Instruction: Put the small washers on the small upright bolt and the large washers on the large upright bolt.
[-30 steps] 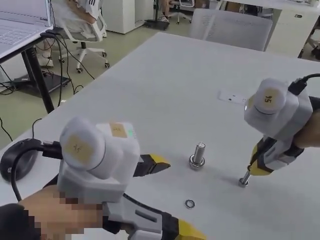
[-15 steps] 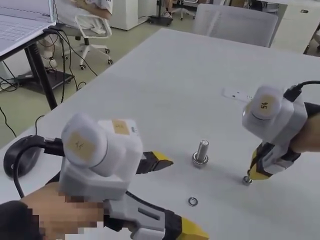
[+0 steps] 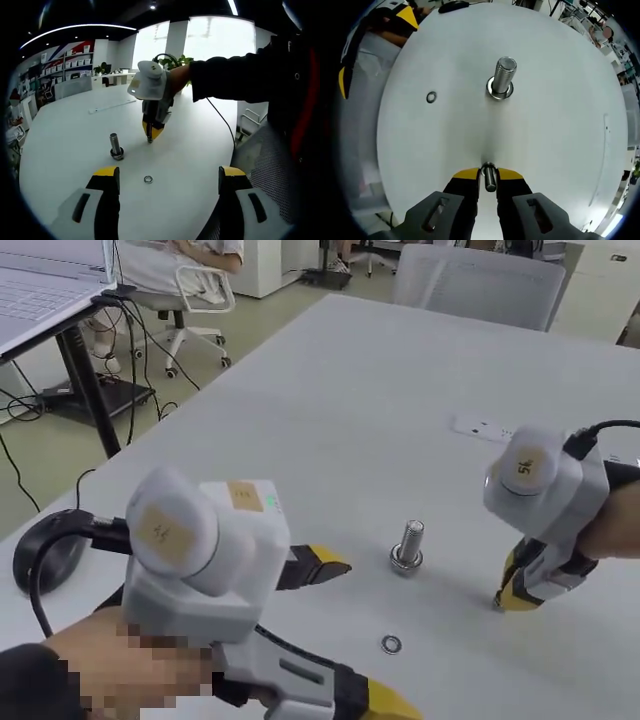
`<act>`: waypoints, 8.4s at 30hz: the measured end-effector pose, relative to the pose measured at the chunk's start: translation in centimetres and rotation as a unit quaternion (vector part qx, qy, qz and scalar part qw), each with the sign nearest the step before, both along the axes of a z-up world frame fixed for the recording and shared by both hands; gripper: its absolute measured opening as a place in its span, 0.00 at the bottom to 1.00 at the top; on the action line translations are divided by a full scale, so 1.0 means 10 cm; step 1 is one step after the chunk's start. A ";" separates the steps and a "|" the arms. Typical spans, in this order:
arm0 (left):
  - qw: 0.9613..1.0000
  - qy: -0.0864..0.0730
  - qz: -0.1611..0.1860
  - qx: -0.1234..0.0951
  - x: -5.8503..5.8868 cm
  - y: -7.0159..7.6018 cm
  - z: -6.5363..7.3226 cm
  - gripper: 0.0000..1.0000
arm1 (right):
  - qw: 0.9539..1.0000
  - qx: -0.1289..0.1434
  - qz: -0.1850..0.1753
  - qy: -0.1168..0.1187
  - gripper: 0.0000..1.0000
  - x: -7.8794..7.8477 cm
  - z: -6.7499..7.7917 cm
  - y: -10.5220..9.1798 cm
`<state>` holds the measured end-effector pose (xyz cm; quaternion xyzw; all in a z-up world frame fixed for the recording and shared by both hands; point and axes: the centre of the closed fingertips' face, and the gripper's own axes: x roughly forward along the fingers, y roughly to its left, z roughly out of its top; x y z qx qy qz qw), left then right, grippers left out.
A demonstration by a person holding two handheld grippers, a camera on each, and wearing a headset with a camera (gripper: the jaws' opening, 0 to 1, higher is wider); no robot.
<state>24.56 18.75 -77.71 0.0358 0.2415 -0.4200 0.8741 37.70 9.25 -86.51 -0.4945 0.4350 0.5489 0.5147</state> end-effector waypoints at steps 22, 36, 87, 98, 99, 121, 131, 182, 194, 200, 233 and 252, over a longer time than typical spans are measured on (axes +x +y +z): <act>1.000 0.003 -0.002 0.001 -0.01 0.00 -0.01 0.81 | 1.000 0.006 -0.006 -0.004 0.18 0.02 0.00 -0.02; 1.000 0.002 -0.003 0.002 0.00 0.00 -0.02 0.81 | 0.999 0.016 -0.029 -0.009 0.22 0.02 0.05 -0.16; 1.000 -0.019 0.017 0.000 -0.01 0.08 0.06 0.81 | 0.997 0.055 0.039 0.023 0.22 -0.77 0.11 0.57; 1.000 -0.019 0.025 -0.001 -0.03 0.12 0.05 0.81 | 0.995 0.059 0.074 0.028 0.22 -0.88 0.02 0.86; 1.000 -0.018 0.026 -0.001 -0.03 0.12 0.05 0.81 | 0.995 0.059 0.074 0.031 0.22 -0.89 0.01 0.88; 0.999 -0.016 0.028 -0.004 -0.04 0.12 0.04 0.81 | 0.994 0.045 0.097 0.024 0.18 -0.91 -0.16 0.94; 1.000 -0.016 0.026 -0.004 -0.04 0.12 0.04 0.81 | 0.993 0.041 0.113 0.011 0.15 -0.93 -0.16 0.94; 1.000 -0.013 0.018 -0.003 -0.04 0.08 0.03 0.80 | 0.998 0.034 0.040 0.016 0.14 -0.71 -0.09 0.36; 1.000 -0.013 0.013 -0.002 -0.03 0.05 0.02 0.80 | 0.999 0.035 -0.001 0.009 0.14 -0.59 -0.02 0.04; 1.000 -0.012 0.011 -0.001 -0.02 0.04 0.01 0.80 | 0.999 0.036 -0.019 0.007 0.14 -0.54 0.00 -0.08; 1.000 -0.008 0.010 0.002 -0.03 0.03 0.00 0.80 | 0.997 0.047 -0.050 -0.026 0.14 -0.23 0.37 -0.32; 1.000 -0.010 0.013 0.000 -0.03 0.04 0.00 0.80 | 0.997 0.051 -0.026 -0.052 0.14 -0.08 0.62 -0.11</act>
